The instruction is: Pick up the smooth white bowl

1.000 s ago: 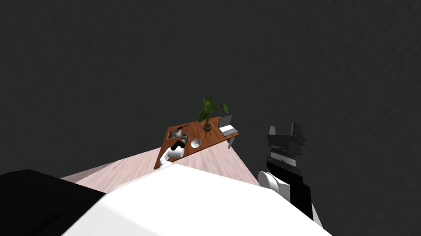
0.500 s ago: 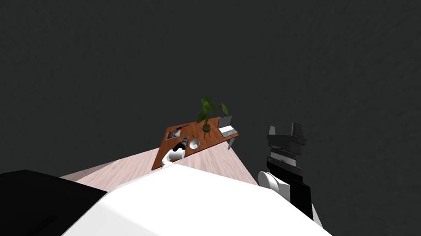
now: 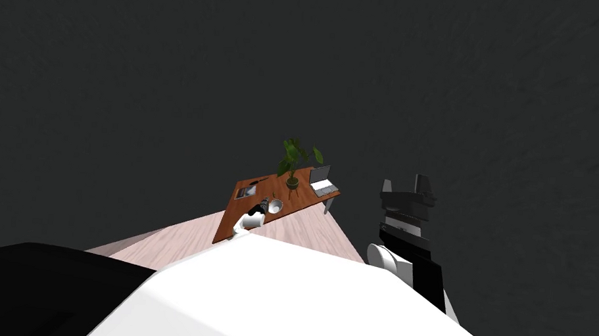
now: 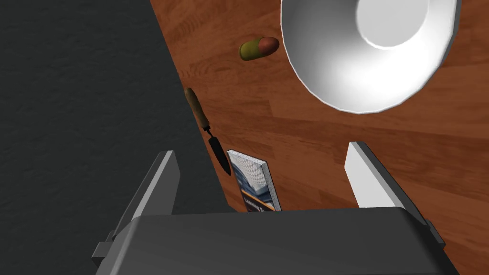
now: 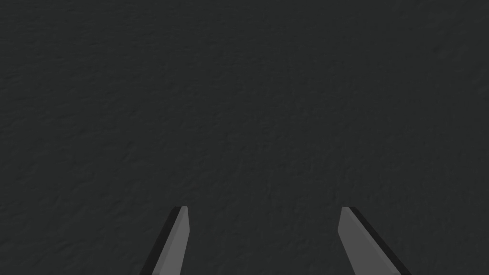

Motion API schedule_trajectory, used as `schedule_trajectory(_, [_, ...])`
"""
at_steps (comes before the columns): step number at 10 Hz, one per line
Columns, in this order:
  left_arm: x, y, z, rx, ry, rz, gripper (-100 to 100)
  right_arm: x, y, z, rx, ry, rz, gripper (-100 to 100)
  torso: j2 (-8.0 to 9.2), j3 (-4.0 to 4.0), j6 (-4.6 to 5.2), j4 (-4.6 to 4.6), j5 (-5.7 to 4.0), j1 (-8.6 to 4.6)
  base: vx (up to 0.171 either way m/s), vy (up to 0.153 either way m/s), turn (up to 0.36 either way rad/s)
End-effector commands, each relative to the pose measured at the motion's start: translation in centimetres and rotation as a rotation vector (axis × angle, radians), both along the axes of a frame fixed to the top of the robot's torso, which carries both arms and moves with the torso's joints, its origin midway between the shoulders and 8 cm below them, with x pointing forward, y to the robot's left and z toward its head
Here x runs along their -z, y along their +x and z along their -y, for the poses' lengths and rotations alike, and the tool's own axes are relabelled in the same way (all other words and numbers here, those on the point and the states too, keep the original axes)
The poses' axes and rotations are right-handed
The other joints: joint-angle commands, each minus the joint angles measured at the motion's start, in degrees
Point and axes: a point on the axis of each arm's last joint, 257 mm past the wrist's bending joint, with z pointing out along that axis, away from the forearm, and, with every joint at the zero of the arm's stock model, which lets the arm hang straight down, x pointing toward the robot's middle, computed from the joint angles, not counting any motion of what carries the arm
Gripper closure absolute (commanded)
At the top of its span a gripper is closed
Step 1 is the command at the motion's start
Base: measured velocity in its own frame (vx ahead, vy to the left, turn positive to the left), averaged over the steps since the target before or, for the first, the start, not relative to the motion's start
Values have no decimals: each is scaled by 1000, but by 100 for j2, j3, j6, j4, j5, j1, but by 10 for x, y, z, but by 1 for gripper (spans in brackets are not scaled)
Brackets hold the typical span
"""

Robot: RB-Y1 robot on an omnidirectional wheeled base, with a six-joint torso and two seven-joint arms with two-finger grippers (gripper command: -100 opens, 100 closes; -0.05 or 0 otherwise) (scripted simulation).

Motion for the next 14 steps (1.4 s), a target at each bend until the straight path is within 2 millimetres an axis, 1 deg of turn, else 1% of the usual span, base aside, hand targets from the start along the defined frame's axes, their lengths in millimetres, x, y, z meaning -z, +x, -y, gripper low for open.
schedule_trajectory(1, [20, -12, 2, -8, -16, -53, -100, 0, 0, 0, 0, 0, 0, 0, 0, 0, 0, 0, 0, 0, 39, -37, 41])
schedule_trajectory(3, [50, -29, 8, -17, -41, -132, -100, 0, 0, 0, 0, 0, 0, 0, -10, -5, -1, -2, -1, -8, 84, -59, 63])
schedule_trajectory(5, [75, -47, 14, -25, -62, -203, -100, 0, 0, 0, 0, 0, 0, 0, -22, -13, 0, -5, -1, -8, 96, -41, 56])
schedule_trajectory(6, [75, -47, 14, -25, -62, -203, -100, 0, 0, 0, 0, 0, 0, 0, -22, -13, 0, -5, -1, -3, 70, -28, 12])
schedule_trajectory(9, [106, -73, 23, -33, -89, -295, -100, 0, 0, 0, 0, 0, 0, 0, -13, -7, -1, -3, 1, 7, 79, -15, 35])
schedule_trajectory(13, [135, -109, 32, -42, -114, -393, -100, 0, 0, 0, 0, 0, 0, 0, -28, -16, -1, -6, 4, 20, 111, 14, 18])
schedule_trajectory(14, [135, -109, 32, -42, -114, -393, -100, 0, 0, 0, 0, 0, 0, 0, -24, -14, -1, -5, 3, 18, 56, 3, 1])
